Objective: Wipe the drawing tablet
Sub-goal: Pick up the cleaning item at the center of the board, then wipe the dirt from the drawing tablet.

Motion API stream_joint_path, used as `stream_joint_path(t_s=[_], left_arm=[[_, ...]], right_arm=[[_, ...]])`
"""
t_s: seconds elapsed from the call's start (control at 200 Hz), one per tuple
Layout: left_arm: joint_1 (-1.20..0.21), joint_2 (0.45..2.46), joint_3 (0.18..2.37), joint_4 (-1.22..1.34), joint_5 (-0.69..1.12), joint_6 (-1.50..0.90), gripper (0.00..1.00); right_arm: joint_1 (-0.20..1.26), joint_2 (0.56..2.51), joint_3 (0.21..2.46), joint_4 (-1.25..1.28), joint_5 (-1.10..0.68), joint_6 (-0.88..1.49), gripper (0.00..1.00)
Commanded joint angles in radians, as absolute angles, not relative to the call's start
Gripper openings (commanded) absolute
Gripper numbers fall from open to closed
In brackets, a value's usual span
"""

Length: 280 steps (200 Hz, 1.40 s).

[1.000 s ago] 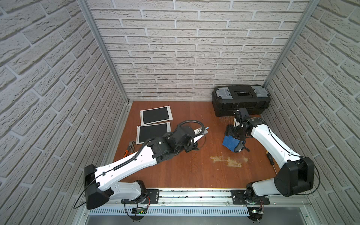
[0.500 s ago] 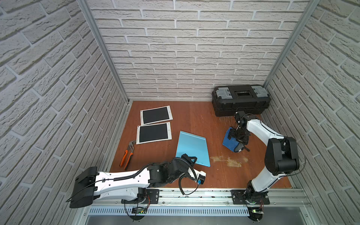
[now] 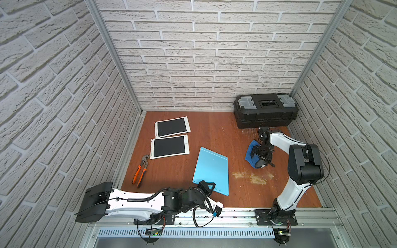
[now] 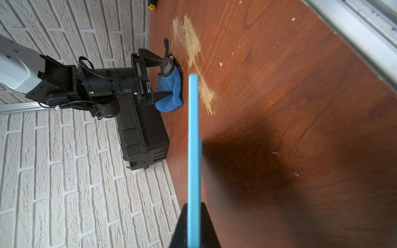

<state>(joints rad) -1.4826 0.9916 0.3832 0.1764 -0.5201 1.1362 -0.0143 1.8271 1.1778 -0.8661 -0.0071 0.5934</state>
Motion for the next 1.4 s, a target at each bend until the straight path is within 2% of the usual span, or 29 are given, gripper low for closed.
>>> stream_joint_path(t_s=[0.0,0.095,0.155,0.215,0.235,0.265,0.275,0.365,0.525,0.73,0.985,1.09,1.195,1.395], left_arm=[[-1.493,0.958,0.371,0.293,-0.556,1.134,0.0],[-1.499,0.915,0.349,0.325,-0.534,1.097,0.0],[-1.5,0.883,0.348,0.297,-0.498,1.059,0.0],[-1.5,0.856,0.356,0.251,-0.474,1.026,0.0],[-1.5,0.849,0.358,0.239,-0.471,1.018,0.0],[-1.501,0.839,0.362,0.221,-0.469,1.009,0.0],[-1.501,0.835,0.363,0.211,-0.469,1.008,0.0],[-1.502,0.804,0.4,0.076,-0.471,1.001,0.0],[-1.502,0.74,0.391,0.047,-0.44,1.003,0.0],[-1.498,0.649,0.37,0.046,-0.37,0.992,0.0],[-1.504,0.607,0.397,-0.119,-0.17,0.94,0.0],[-1.528,0.598,0.406,-0.182,-0.166,0.93,0.0],[-1.545,0.572,0.406,-0.246,-0.173,0.951,0.0],[-1.607,0.545,0.391,-0.326,-0.263,0.974,0.0]], right_arm=[[-0.013,1.861,1.189,-0.836,-0.037,0.593,0.73],[-0.011,1.88,1.186,-0.828,-0.046,0.587,0.6],[-0.011,1.882,1.18,-0.821,-0.045,0.588,0.48],[-0.013,1.879,1.177,-0.818,-0.048,0.586,0.3],[-0.013,1.877,1.176,-0.817,-0.054,0.584,0.22],[-0.015,1.874,1.174,-0.812,-0.069,0.584,0.05],[-0.016,1.873,1.172,-0.808,-0.078,0.584,0.03],[-0.029,1.827,1.13,-0.744,-0.161,0.586,0.02],[-0.003,1.688,1.106,-0.71,-0.137,0.538,0.02],[0.255,1.606,1.222,-0.865,0.143,0.444,0.03],[0.463,1.451,1.221,-0.79,-0.064,0.251,0.03],[0.534,1.491,1.258,-0.828,-0.116,0.223,0.03],[0.608,1.58,1.291,-0.889,-0.071,0.205,0.02],[0.653,1.681,1.279,-0.941,0.035,0.225,0.02]])
